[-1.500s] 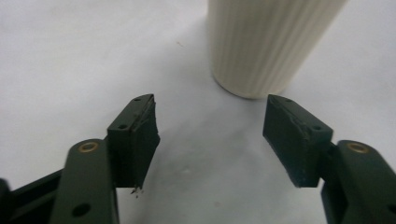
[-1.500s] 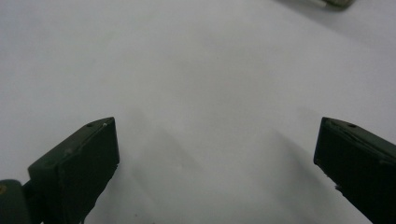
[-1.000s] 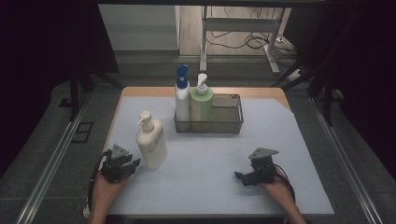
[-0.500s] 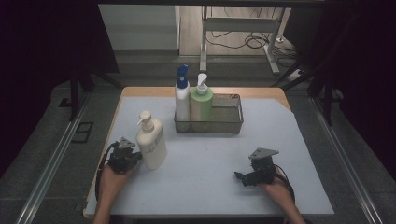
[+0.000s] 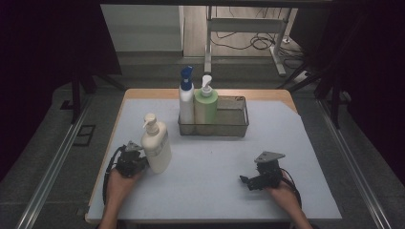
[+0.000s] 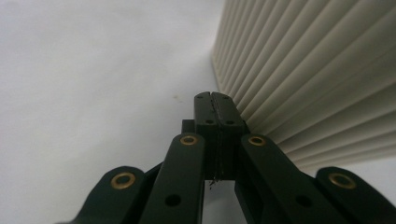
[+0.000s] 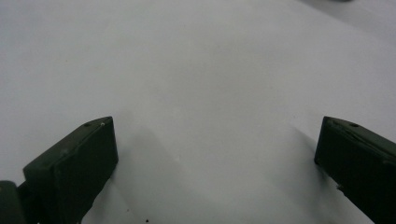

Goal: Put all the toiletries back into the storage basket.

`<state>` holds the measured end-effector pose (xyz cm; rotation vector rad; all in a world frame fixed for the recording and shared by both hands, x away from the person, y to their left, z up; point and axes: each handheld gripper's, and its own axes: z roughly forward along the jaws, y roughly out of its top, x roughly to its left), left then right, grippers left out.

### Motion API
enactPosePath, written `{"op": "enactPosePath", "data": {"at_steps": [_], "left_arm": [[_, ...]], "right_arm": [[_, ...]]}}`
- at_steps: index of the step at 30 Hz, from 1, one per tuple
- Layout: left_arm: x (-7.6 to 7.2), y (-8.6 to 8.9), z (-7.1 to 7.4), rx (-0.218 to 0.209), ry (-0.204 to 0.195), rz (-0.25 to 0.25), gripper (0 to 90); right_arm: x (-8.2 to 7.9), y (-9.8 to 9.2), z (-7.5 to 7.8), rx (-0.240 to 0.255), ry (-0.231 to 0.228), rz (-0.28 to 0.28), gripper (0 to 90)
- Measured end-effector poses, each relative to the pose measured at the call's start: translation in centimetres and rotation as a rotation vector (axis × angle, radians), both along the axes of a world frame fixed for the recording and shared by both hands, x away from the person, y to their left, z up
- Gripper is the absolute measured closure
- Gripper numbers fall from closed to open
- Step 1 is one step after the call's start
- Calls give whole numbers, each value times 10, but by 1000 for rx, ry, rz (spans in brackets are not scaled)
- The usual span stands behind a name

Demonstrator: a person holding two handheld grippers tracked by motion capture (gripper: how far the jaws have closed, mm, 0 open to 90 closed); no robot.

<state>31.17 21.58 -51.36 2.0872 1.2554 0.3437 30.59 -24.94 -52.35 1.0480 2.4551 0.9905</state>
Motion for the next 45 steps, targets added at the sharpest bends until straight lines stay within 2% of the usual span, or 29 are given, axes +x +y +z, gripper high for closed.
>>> {"op": "enactPosePath", "data": {"at_steps": [17,24,36,45], "left_arm": [[-1,-26,1,17,-20,-56,894],[-2,-38,2,11,-28,-77,893],[-3,-63,4,16,-36,-144,893],[-3,-74,3,3,-37,-162,893]], "right_arm": [[0,0,0,-2,2,-1,0],[0,1,0,-4,5,0,0],[0,1,0,-5,3,-2,0],[0,1,0,-5,3,-3,0]]}}
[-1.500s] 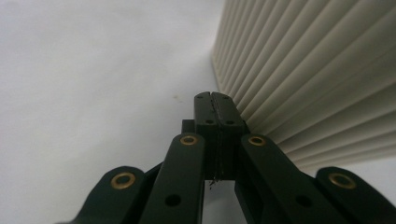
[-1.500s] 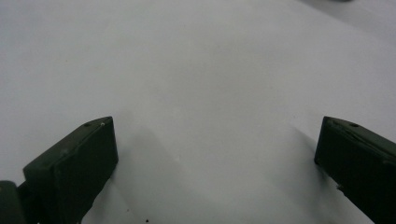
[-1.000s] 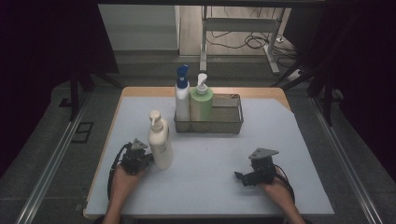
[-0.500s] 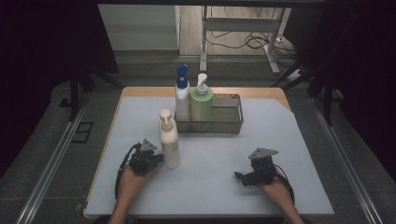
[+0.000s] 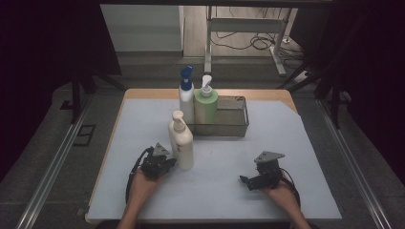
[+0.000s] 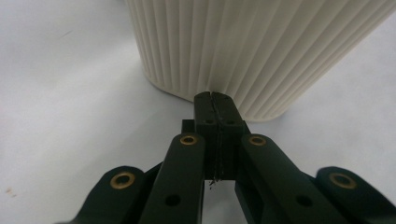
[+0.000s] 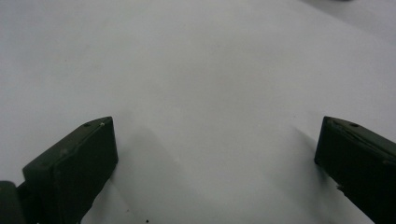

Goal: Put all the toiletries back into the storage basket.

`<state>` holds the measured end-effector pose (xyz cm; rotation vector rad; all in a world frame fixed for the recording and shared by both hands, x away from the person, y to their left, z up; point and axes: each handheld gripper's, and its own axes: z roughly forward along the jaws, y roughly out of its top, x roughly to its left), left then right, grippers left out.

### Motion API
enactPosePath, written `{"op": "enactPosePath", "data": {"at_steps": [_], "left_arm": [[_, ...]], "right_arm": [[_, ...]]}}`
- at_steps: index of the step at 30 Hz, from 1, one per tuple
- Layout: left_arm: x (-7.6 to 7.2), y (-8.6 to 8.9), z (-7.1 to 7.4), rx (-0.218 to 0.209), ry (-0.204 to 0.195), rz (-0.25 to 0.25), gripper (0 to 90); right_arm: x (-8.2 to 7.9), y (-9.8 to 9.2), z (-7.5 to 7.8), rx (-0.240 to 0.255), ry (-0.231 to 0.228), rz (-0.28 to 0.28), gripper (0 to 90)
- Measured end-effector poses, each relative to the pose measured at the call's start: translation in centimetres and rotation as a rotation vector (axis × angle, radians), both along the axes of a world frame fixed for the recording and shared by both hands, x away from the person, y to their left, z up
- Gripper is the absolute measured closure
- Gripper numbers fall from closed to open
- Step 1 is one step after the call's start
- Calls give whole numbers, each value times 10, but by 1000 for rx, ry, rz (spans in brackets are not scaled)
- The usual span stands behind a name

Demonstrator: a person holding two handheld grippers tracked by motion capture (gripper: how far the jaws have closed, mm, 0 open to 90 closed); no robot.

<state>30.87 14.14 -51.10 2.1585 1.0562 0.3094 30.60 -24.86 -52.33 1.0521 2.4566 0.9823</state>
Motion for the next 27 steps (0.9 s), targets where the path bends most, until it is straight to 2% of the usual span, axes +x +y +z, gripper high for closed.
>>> {"op": "enactPosePath", "data": {"at_steps": [5,10,15,23,27], "left_arm": [[0,-6,-1,3,-2,-8,892],[0,-12,-3,19,-8,-38,890],[-1,-11,-3,16,-11,-50,843],[-11,-1,2,20,-39,-12,590],[-16,5,3,-9,-35,1,466]], "right_arm": [[0,0,0,0,0,0,0],[0,0,0,-1,0,-1,0],[0,0,0,-1,3,-1,0],[1,2,3,-16,22,-4,15],[-1,3,6,4,35,12,52]]}}
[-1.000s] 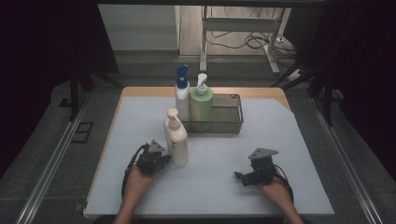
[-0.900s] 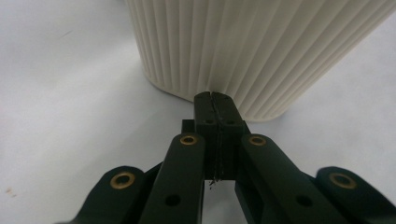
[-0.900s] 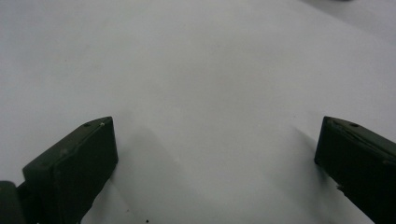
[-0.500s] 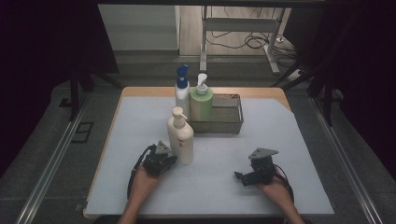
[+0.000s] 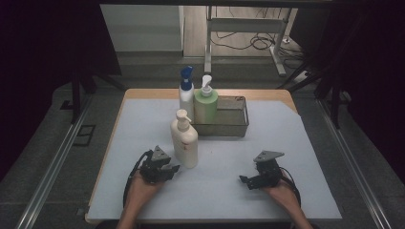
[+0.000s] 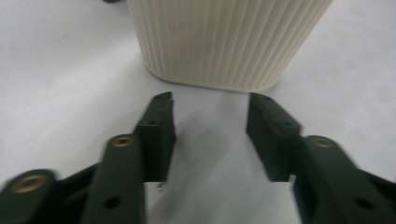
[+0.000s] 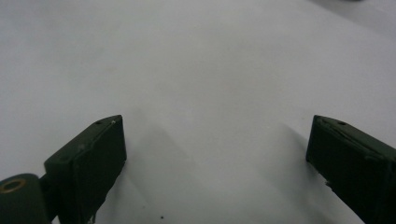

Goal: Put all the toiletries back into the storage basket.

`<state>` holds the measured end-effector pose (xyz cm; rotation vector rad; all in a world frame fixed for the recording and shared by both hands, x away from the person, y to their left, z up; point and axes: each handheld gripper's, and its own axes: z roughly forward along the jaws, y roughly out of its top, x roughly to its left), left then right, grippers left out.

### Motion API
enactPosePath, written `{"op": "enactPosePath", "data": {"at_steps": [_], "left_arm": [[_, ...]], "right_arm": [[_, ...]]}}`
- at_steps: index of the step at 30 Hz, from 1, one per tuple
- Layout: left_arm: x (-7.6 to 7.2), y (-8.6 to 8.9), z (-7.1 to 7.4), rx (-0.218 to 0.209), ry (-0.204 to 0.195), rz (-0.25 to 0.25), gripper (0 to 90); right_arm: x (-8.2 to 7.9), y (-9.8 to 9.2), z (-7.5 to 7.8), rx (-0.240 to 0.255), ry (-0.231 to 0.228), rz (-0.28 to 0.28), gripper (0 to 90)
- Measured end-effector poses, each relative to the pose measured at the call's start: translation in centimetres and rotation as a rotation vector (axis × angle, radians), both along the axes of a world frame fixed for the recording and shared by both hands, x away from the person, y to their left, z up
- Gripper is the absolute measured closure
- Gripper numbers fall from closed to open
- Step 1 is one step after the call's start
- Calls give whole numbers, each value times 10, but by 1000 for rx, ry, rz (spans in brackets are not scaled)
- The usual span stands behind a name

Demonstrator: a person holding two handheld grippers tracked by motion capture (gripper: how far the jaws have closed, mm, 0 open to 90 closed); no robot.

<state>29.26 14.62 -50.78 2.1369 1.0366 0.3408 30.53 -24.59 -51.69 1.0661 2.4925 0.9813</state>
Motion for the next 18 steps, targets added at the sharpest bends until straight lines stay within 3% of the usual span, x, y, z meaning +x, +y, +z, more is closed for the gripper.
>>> {"op": "enactPosePath", "data": {"at_steps": [5,9,18], "left_arm": [[-8,2,0,1,-2,22,292],[-15,3,-2,14,2,29,216],[-26,6,-12,60,15,46,134]], "right_arm": [[-3,4,9,15,-21,18,52],[-5,7,15,47,-9,31,52],[-8,23,33,88,-34,78,52]]}}
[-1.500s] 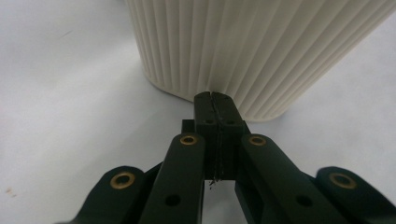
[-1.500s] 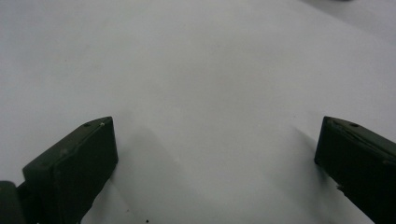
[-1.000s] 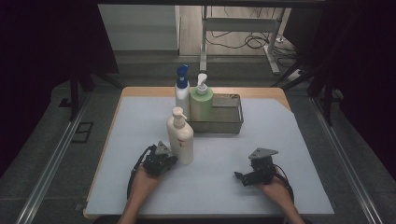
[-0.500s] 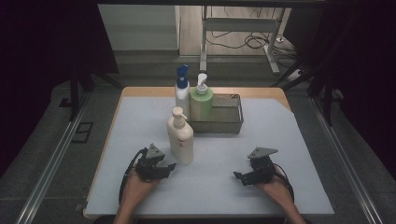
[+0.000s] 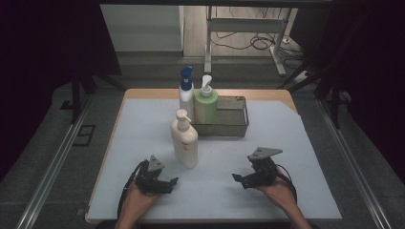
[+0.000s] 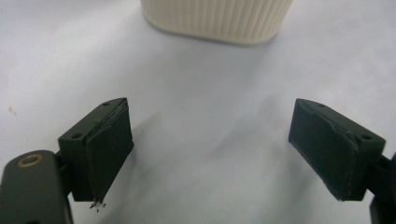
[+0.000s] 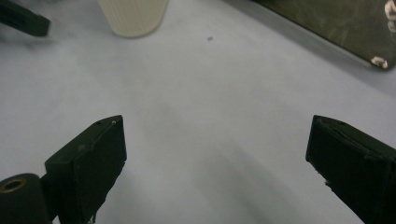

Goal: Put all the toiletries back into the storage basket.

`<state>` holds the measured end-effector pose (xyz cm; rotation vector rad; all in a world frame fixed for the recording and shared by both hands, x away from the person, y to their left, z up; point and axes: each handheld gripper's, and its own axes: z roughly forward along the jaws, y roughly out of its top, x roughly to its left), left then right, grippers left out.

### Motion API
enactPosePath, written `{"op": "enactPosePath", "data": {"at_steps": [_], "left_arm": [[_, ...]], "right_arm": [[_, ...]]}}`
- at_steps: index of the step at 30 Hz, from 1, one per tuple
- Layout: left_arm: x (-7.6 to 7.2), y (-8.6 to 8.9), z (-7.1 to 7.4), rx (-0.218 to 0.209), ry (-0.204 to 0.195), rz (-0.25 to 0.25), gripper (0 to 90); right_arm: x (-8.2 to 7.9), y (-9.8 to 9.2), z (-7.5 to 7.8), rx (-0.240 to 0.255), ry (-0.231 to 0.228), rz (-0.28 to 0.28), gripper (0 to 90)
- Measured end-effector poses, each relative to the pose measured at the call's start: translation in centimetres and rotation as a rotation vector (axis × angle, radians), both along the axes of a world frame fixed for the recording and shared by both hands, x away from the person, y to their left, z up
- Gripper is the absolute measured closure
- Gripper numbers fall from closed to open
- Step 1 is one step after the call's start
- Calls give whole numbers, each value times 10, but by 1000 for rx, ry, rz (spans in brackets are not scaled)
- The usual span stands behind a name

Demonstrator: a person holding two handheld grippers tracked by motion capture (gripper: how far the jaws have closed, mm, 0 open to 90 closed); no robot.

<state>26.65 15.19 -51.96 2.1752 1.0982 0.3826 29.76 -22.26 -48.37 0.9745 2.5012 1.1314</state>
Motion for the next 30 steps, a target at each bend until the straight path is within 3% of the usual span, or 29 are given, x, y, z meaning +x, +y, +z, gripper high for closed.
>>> {"op": "enactPosePath", "data": {"at_steps": [17,30], "left_arm": [[-2,-1,-4,-5,-21,22,126],[-2,-1,-5,-9,-24,24,126]], "right_arm": [[7,34,26,49,-6,61,62],[16,67,43,32,-43,97,67]]}}
